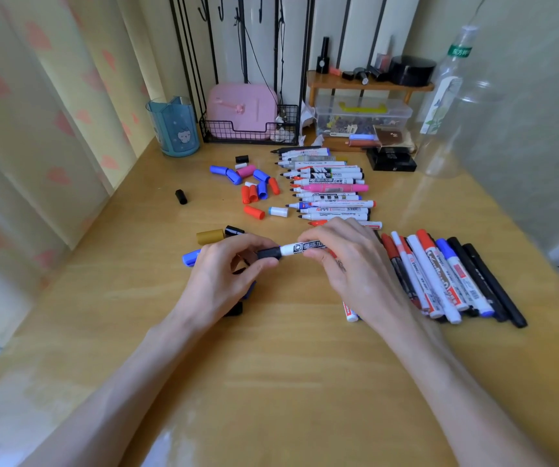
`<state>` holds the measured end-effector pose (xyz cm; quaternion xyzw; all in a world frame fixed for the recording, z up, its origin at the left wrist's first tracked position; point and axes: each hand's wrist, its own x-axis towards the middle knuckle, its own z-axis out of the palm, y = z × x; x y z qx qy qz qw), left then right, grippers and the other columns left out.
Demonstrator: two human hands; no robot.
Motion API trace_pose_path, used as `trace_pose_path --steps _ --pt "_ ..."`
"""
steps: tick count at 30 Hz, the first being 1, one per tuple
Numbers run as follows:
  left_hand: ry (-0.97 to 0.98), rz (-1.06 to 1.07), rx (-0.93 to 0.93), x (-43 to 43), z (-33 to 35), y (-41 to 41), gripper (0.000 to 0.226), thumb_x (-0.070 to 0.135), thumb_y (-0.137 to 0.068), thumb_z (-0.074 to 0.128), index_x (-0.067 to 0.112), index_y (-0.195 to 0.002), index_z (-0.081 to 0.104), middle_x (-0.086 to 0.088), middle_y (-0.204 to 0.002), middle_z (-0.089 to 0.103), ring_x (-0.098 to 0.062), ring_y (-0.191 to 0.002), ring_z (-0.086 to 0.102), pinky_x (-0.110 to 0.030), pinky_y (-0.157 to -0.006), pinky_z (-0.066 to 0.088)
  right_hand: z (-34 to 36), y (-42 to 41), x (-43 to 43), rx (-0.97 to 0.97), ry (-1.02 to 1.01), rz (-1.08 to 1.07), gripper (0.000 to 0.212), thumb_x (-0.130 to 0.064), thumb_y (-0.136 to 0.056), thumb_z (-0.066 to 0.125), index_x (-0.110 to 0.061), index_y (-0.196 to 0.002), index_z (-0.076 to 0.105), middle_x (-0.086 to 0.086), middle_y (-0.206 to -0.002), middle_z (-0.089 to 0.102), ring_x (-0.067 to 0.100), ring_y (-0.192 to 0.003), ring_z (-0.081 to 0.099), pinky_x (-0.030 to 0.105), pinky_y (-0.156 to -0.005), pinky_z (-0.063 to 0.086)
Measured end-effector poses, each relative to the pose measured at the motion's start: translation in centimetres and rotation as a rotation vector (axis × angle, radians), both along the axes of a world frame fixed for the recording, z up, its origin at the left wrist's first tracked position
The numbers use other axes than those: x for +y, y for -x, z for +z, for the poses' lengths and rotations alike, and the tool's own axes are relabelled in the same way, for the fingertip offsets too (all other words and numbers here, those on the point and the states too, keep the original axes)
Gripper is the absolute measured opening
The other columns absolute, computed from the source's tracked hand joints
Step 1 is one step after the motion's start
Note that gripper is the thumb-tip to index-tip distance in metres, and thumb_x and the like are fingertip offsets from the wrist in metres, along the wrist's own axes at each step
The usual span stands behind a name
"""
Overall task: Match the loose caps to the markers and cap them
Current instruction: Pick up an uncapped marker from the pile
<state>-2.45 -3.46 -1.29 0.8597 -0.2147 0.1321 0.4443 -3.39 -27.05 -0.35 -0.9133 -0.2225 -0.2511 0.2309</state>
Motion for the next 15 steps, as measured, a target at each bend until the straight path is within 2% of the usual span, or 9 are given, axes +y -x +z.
trace_pose_path --steps 7,15 --pt "-0.001 0.026 -0.029 0.3 0.0 0.2 0.016 0.02 -0.085 0.085 0.022 -0.1 0.081 0.02 -0.077 0.068 -0.002 -0.071 0.058 -0.008 -0.069 0.041 -0.2 1.0 1.6 0.029 0.003 -0.002 0.01 -0.027 -0.101 0.066 -0.024 -0.11 0.069 -0.01 -0.093 0.066 0.015 -0.083 0.047 0.043 -0.074 0.046" --pt "0.041 -0.004 -0.015 0.5 0.0 0.1 0.016 0.017 -0.087 0.084 0.02 -0.102 0.08 0.011 -0.083 0.071 -0.007 -0.072 0.058 -0.009 -0.072 0.041 0.2 1.4 1.9 0.029 -0.028 -0.005 0.01 -0.029 -0.101 0.065 -0.022 -0.106 0.071 -0.009 -0.089 0.067 0.018 -0.08 0.05 0.041 -0.069 0.046"
